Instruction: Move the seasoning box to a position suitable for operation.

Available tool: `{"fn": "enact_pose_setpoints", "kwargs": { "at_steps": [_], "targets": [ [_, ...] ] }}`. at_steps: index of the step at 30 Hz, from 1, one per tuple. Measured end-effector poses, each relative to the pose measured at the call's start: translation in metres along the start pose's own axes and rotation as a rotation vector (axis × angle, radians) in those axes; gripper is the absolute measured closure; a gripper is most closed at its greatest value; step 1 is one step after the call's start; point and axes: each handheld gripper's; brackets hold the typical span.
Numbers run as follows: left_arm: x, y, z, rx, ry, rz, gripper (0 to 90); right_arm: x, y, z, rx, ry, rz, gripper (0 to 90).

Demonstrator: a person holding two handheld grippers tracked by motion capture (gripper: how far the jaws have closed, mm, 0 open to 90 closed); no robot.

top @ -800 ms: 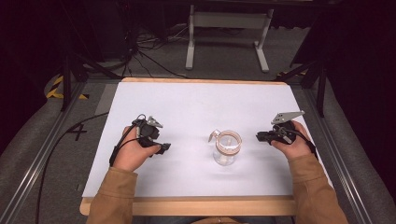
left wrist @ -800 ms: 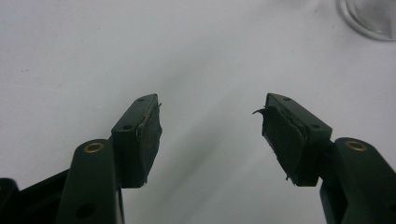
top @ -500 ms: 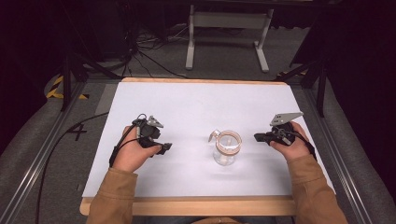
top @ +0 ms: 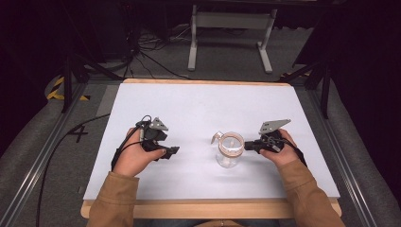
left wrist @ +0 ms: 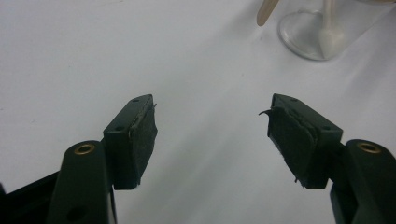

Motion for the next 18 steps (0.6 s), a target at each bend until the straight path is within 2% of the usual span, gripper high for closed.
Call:
{"fn": "enact_pose_setpoints", "kwargs": {
  "at_steps": [5, 7, 9, 18],
  "targets": [
    [0.0006, -0.0009, -0.0002, -0.005, 0.0, 0.0, 32.2, -0.0029, -0.0099, 0.0003, -0.026, 0.032, -0.001, 89.4],
    [0.001, -0.0018, 0.0001, -0.002, 0.0, -0.002, 32.1, -0.0037, -0.0107, 0.0003, -0.032, 0.029, 0.002, 89.5],
    [0.0013, -0.0022, 0.0002, -0.021, 0.004, 0.002, 32.8, -0.0035, -0.0109, 0.0005, -0.032, 0.027, 0.0, 89.6],
    [0.0009, -0.0033, -0.001, -0.023, -0.001, 0.008, 33.3, -0.0072, -0.0085, 0.0012, -0.057, 0.009, -0.035, 89.8]
  ]
}}
Point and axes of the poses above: each handheld gripper's, and its own axes: y roughly backward along the jaws, z roughly out of its underside, x roughly to its right, and after that the axes turned 4 degrees about -z, right-handed
